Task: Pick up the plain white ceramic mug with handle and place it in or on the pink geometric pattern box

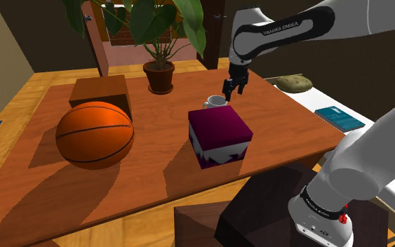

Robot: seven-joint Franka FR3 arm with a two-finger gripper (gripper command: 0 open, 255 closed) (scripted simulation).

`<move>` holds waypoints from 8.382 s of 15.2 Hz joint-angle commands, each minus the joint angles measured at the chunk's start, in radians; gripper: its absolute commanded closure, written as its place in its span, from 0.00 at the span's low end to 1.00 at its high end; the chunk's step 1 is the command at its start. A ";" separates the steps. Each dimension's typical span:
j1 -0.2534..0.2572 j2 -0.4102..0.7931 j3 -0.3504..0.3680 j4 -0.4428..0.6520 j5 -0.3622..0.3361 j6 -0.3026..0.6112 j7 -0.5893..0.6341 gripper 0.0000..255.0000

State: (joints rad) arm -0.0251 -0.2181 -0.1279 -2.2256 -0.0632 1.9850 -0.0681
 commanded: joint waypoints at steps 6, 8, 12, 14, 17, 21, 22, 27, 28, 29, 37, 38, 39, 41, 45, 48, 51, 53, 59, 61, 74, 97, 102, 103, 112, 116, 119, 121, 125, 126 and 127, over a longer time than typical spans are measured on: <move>-0.019 0.280 -0.044 0.215 0.074 0.065 -0.121 0.00; -0.022 0.295 -0.043 0.216 0.079 0.079 -0.126 0.00; -0.022 0.315 -0.043 0.184 0.083 0.130 -0.129 0.00; -0.023 0.330 -0.043 0.166 0.086 0.163 -0.131 0.00; -0.023 0.330 -0.043 0.166 0.086 0.163 -0.131 0.00; -0.023 0.330 -0.043 0.166 0.086 0.163 -0.131 0.00; -0.023 0.330 -0.043 0.166 0.086 0.163 -0.131 0.00; -0.023 0.330 -0.043 0.166 0.086 0.163 -0.131 1.00; -0.023 0.330 -0.043 0.166 0.086 0.163 -0.131 1.00; -0.023 0.330 -0.043 0.166 0.086 0.163 -0.131 1.00; -0.022 0.301 -0.043 0.201 0.080 0.100 -0.127 1.00; -0.022 0.296 -0.043 0.209 0.079 0.087 -0.126 1.00; -0.021 0.291 -0.043 0.217 0.078 0.074 -0.125 1.00; -0.021 0.282 -0.043 0.233 0.076 0.049 -0.124 1.00; -0.021 0.266 -0.043 0.268 0.073 -0.003 -0.122 1.00; -0.020 0.256 -0.043 0.297 0.071 -0.041 -0.120 1.00; -0.020 0.248 -0.043 0.328 0.069 -0.080 -0.119 1.00; -0.020 0.243 -0.043 0.350 0.068 -0.106 -0.119 1.00; -0.020 0.236 -0.043 0.422 0.067 -0.186 -0.117 1.00; -0.020 0.235 -0.043 0.448 0.067 -0.212 -0.117 1.00; -0.021 0.252 -0.044 0.643 0.069 -0.391 -0.119 1.00; 0.125 -0.187 0.172 0.173 0.088 -0.356 0.237 1.00; 0.125 -0.195 0.172 0.098 0.089 -0.290 0.236 1.00; 0.125 -0.196 0.172 0.084 0.089 -0.277 0.236 1.00; 0.126 -0.197 0.174 -0.008 0.090 -0.186 0.235 1.00; 0.126 -0.197 0.174 -0.008 0.090 -0.186 0.235 1.00; 0.126 -0.197 0.174 -0.008 0.090 -0.186 0.235 0.00; 0.126 -0.197 0.174 -0.008 0.090 -0.186 0.235 0.00; 0.125 -0.195 0.172 0.060 0.089 -0.253 0.235 0.00; 0.125 -0.193 0.172 0.096 0.089 -0.286 0.235 0.00; 0.125 -0.189 0.171 0.126 0.089 -0.312 0.236 0.00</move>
State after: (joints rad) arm 0.1000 -0.4089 0.0444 -2.1343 0.0258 1.7071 0.1676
